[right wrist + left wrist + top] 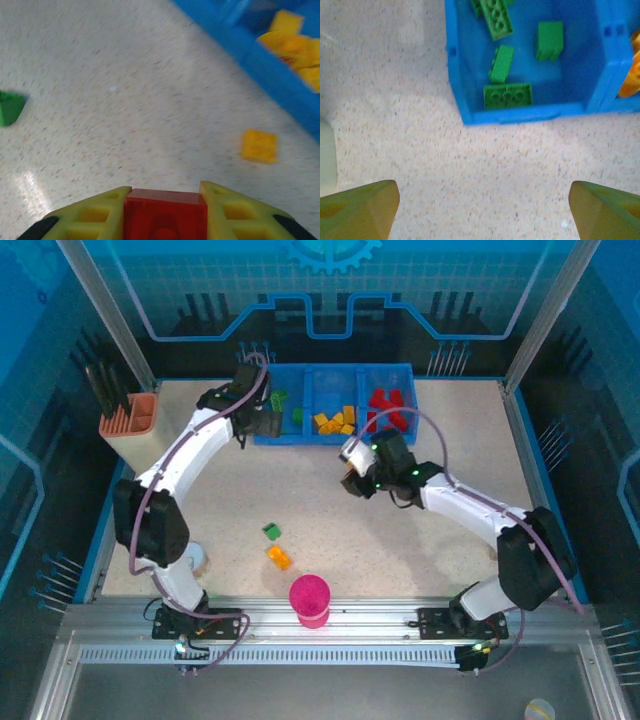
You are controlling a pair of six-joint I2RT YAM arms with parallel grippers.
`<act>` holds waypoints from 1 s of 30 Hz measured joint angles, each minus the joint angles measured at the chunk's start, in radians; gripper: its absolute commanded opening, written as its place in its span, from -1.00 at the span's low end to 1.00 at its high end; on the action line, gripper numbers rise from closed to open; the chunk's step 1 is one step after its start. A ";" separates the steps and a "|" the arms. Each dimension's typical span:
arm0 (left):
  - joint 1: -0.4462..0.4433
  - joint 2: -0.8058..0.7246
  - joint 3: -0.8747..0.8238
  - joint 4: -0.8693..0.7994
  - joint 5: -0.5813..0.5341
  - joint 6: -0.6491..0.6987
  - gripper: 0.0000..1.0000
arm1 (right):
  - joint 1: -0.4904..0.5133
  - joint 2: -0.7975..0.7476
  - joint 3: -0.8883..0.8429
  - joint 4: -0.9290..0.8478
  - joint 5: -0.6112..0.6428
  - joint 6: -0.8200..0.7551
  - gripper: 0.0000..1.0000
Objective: Sort the legos into containers by color
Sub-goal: Pick up the lego from the bottom-center of the table, then place the lego in the container.
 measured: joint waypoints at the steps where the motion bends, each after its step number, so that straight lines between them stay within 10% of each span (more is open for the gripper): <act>1: 0.000 -0.017 -0.033 -0.002 0.003 -0.006 0.78 | -0.032 -0.004 0.017 -0.008 -0.009 0.000 -0.35; 10: -0.016 -0.106 -0.228 -0.040 0.005 -0.073 0.77 | -0.257 0.146 0.356 -0.102 0.001 0.031 -0.38; 30: -0.097 -0.321 -0.568 -0.045 0.212 -0.439 0.77 | -0.309 0.764 0.853 -0.146 0.146 0.018 -0.26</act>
